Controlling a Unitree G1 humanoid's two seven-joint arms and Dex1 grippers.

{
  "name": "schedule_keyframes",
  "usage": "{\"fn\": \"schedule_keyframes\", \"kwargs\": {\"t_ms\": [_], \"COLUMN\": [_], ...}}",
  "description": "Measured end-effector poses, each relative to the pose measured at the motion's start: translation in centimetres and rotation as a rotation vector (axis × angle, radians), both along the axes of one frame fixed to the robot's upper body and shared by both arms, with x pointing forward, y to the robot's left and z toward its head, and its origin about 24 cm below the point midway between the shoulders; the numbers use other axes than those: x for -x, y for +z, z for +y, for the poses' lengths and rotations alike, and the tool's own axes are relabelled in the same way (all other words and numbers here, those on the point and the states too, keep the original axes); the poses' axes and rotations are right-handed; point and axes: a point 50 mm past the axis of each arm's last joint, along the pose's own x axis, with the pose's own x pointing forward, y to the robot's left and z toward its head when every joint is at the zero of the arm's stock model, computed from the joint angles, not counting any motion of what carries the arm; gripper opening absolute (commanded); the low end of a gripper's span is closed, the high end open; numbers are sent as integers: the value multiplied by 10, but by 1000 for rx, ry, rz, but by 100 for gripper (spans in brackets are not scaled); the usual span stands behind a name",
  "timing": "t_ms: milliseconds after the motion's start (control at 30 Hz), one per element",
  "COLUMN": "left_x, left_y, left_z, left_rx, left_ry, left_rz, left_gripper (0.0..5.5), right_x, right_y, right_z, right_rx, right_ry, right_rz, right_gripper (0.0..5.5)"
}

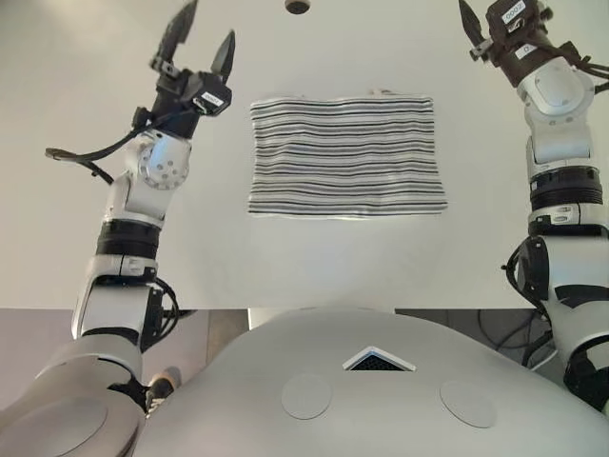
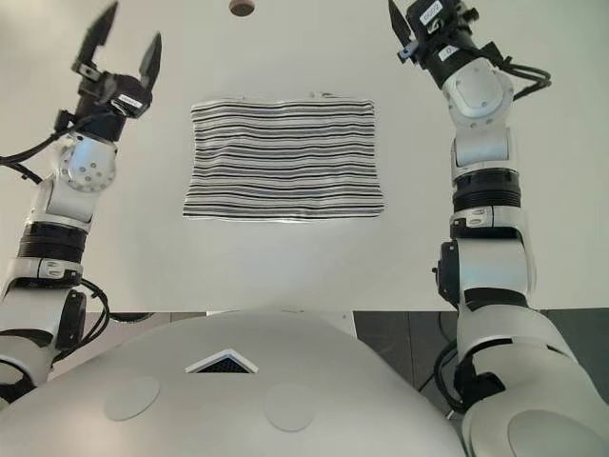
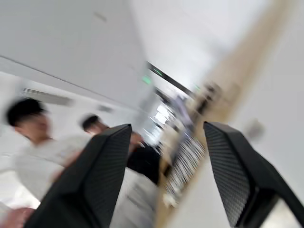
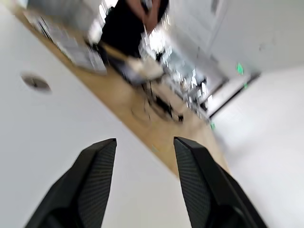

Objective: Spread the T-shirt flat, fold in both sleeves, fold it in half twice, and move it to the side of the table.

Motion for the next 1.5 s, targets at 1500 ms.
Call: {"fn": "schedule_keyframes", "kwargs": {"t_ms": [1500], "left_x": [11], "left_y": [-9], "left_z": [-21], "left_rx": [-138], "left_ry": [-62], "left_rz": [128], "left_gripper": [280], "right_x": [114], "right_y": [-46], "right_z": [97], "right_rx": [616], "right_ry": [868], "right_rz": [835], "right_gripper": [225]}}
